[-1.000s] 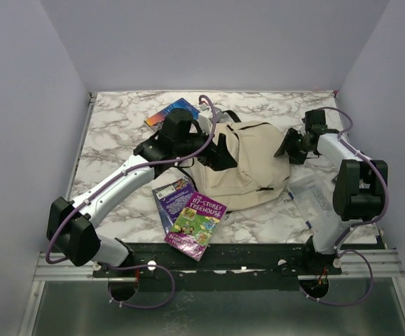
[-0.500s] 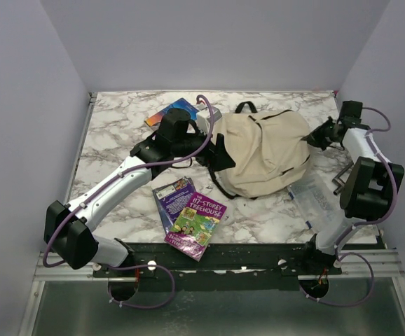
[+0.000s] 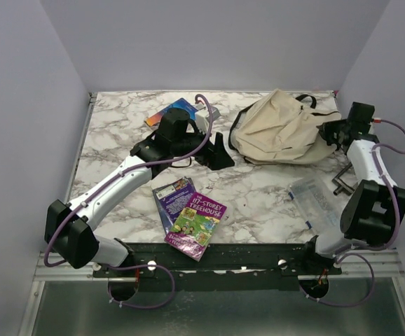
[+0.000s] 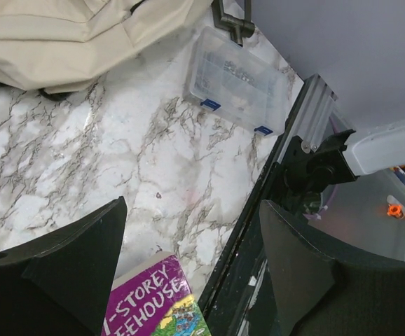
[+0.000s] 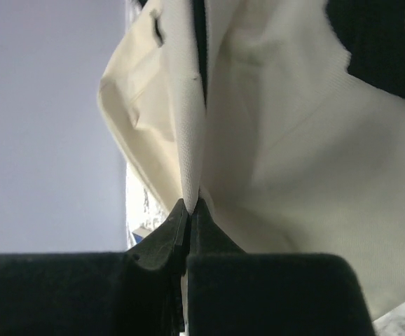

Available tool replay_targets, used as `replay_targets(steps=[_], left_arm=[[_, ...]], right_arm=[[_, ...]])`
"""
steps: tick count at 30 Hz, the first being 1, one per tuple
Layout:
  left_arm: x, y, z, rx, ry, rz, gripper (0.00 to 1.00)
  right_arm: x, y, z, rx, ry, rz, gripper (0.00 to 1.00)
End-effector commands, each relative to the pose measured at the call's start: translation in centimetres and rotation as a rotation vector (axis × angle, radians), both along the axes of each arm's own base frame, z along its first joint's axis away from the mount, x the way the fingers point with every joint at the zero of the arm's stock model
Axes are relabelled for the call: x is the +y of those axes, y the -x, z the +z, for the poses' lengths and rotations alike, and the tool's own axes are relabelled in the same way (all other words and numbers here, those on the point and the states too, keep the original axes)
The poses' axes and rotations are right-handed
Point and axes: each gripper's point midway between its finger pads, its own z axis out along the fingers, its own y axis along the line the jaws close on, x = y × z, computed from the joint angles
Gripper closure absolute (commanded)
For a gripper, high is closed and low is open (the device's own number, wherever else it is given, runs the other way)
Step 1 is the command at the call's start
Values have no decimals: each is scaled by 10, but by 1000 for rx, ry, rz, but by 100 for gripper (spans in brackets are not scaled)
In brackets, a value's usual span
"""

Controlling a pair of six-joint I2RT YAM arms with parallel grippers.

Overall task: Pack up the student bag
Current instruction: Adjust the student bag at the center of the board.

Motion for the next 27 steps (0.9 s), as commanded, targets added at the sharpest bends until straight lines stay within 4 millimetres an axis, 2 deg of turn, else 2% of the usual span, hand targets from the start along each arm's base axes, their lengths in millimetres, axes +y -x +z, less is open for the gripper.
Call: replay_targets(steps=[1, 4, 8, 12, 13, 17, 19, 21, 24, 26, 27], left_arm=[[1, -6, -10, 52, 14, 13, 21], [2, -10, -15, 85, 14, 27, 21], [5, -19, -22, 143, 32, 56, 21], [6, -26, -34, 217, 52, 68, 22], [6, -27, -38, 237, 54, 71, 22], [5, -33, -47, 299, 75, 70, 24], [4, -34, -52, 330, 85, 65, 24], [3, -36, -57, 351, 91, 66, 24], [3, -39, -64, 378, 90, 72, 25], [3, -40, -67, 390, 91, 75, 25], [3, -41, -66, 390, 93, 75, 25]], right_arm=[[34, -11, 55, -173, 93, -100, 99], [68, 8, 40, -143, 126, -87, 99], [107, 32, -4, -75, 87, 19, 96], [123, 60, -40, 6, 86, 120, 90], [128, 66, -43, -6, 75, 152, 84], [167, 81, -43, -71, 35, 365, 77], [182, 90, -51, -63, 28, 467, 71], [198, 99, -60, -48, 2, 577, 71], [226, 112, -71, -36, 7, 785, 65], [232, 120, -76, 0, 64, 887, 63], [233, 123, -75, -7, 93, 929, 56]])
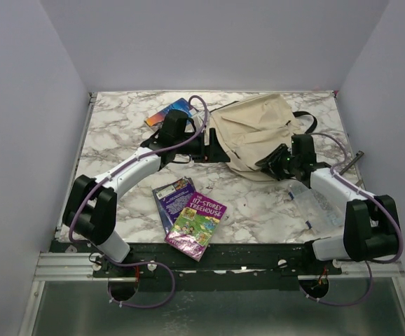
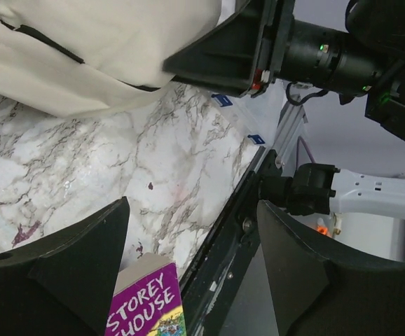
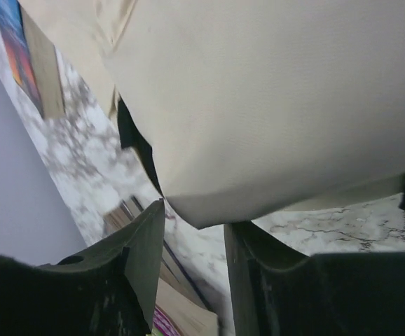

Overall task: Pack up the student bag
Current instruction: Adjust the student bag at the center of the board, then unzip the student bag at the center of the board.

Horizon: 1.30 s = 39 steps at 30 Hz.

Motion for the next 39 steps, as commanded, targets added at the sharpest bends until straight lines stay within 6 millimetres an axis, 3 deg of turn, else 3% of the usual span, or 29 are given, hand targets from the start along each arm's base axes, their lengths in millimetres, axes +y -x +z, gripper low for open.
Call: replay_targets(steps=[1, 6, 9, 11, 20, 23, 30, 39], left_arm=[[-2, 0, 0, 26, 39, -20, 25], [3, -6, -1, 30, 38, 5, 25], [9, -11, 2, 19, 43, 37, 25], [13, -13, 6, 0, 45, 57, 25], [15, -10, 15, -24, 60, 48, 25], [14, -8, 18, -22, 69, 36, 25], [11, -4, 24, -7, 94, 11, 25], [10, -2, 22, 11, 103, 3, 25]], right_arm=[[29, 24, 5, -46, 40, 326, 50], [35, 40, 25, -78, 171, 517, 47], [43, 35, 49, -185, 234, 530, 36], [50, 25, 52, -195, 236, 524, 35], [75, -35, 15, -44, 166, 461, 41], [72, -50, 4, -26, 201, 429, 42], [84, -52, -28, 38, 140, 450, 44], [97, -64, -34, 33, 53, 421, 55]])
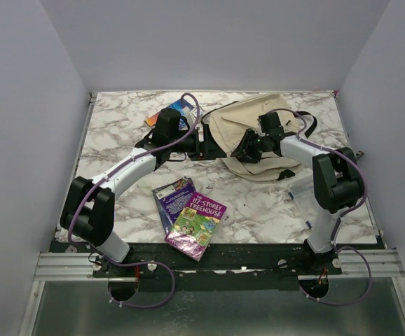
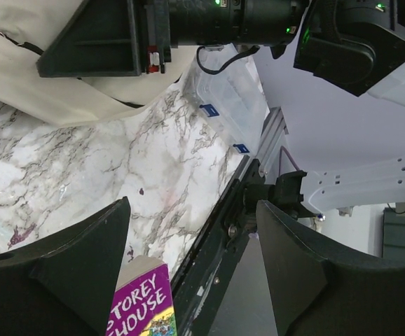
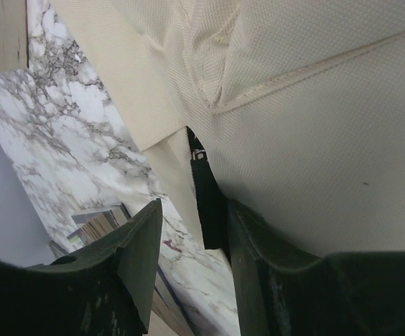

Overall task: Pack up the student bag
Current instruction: Unzip the student bag at the center of the board.

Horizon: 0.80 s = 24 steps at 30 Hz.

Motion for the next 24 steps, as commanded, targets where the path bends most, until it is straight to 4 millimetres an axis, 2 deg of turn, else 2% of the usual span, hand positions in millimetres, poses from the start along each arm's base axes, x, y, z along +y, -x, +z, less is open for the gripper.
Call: replay_targets(steps=[1, 15, 19, 24], left_arm=[[-1, 5, 14, -22, 39, -27, 25], [-1, 6, 10, -3, 38, -32, 25], [-3, 4, 11, -16, 47, -33, 25], [-3, 2, 7, -9, 42, -27, 25]], right_arm=[[11, -12, -1, -2, -68, -19, 56], [5, -21, -3, 8, -102, -108, 75], [4, -21, -5, 5, -92, -106, 75], [3, -22, -5, -9, -71, -85, 88]])
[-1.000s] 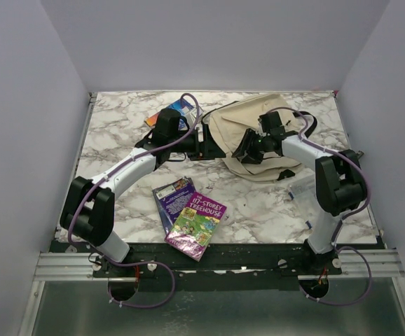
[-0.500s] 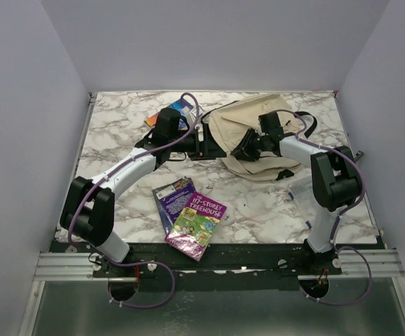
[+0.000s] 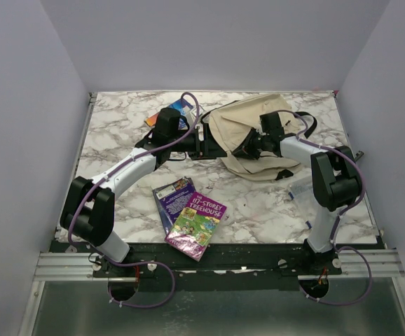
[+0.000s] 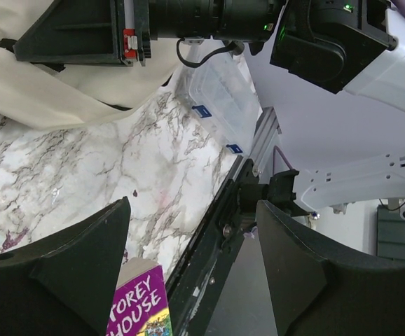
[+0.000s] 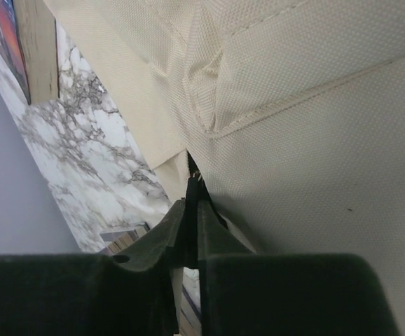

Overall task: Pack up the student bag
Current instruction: Unzip the student bag at the center of the board.

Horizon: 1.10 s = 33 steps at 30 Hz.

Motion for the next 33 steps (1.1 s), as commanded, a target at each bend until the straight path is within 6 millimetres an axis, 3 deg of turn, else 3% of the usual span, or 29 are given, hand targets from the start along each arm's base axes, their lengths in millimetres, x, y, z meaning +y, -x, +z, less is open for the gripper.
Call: replay_targets(steps=[1, 3, 6, 10, 19, 28, 33], left_arm=[[-1, -1, 0, -6, 16, -9, 25], [-1, -6, -7, 20, 3, 22, 28], [1, -19, -21, 108, -14, 97, 28], [12, -47, -56, 317, -98, 293, 31], [5, -91, -100, 613, -222, 506, 32], [4, -106, -135, 774, -231, 649, 37], [3, -109, -141, 813, -192, 717, 36]], right_arm=[[-2, -3, -5, -16, 20, 18, 92], [-2, -2, -3, -26, 27, 35, 99], [0, 0, -2, -36, 22, 67, 100], [12, 4, 9, -49, -52, 125, 100], [12, 5, 27, -79, -81, 98, 99], [15, 10, 49, -87, -91, 144, 99], [22, 10, 53, -81, -146, 149, 100]])
